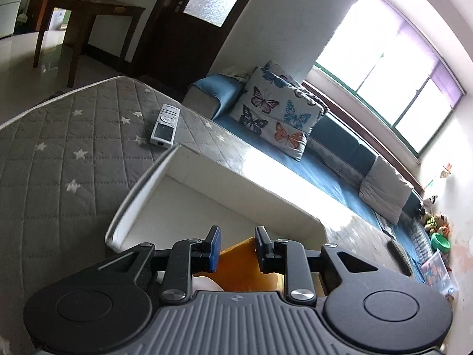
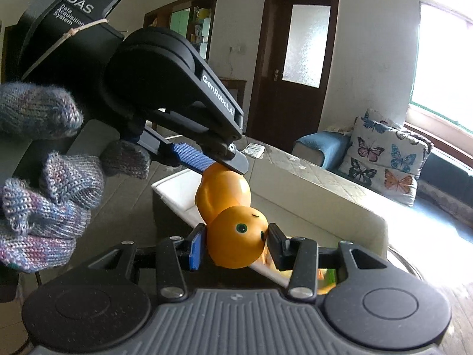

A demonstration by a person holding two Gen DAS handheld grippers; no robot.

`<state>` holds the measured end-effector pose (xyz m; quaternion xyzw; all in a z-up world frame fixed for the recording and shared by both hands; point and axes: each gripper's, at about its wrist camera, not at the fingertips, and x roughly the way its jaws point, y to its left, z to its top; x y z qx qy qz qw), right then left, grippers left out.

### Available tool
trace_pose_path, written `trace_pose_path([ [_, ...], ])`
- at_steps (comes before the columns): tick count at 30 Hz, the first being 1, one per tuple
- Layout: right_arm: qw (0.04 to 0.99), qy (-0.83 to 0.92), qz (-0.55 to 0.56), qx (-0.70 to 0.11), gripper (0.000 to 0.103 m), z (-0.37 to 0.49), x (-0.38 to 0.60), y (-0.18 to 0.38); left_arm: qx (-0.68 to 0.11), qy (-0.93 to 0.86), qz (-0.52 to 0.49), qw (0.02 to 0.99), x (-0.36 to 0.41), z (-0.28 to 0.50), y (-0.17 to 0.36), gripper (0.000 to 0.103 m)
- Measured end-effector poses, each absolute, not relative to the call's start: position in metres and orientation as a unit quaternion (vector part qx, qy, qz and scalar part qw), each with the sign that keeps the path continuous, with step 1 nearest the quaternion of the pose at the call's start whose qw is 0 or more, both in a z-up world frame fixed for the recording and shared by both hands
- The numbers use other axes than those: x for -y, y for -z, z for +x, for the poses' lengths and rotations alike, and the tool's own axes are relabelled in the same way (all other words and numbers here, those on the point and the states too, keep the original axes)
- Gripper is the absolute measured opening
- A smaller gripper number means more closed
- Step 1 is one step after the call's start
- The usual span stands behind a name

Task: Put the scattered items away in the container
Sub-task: 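Lift the orange duck with the left tool and carry it over the box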

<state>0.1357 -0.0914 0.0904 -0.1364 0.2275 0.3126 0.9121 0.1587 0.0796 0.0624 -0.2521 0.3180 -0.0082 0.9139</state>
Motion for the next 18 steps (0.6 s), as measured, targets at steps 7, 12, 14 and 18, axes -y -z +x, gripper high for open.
trace_pose_path([
  [7,0.902,-0.321,-0.130,-0.260,0.044,0.188,0.075,-0.081,-0.340,-0.002,-0.266,0.902,-0.096,0.206,-0.049,0.027],
  [12,0.892,-0.327,-0.131,-0.283,0.044,0.208,0.065,-0.068,-0.361,-0.009,-0.265,0.894,-0.104,0.223,-0.033,0.027],
  [14,0.888,-0.331,-0.126,-0.295,0.044,0.214,0.062,-0.064,-0.369,-0.012,-0.263,0.891,-0.105,0.227,-0.026,0.026],
  [18,0.880,-0.335,-0.125,-0.314,0.044,0.219,0.059,-0.057,-0.383,-0.014,-0.261,0.886,-0.107,0.231,-0.016,0.025],
])
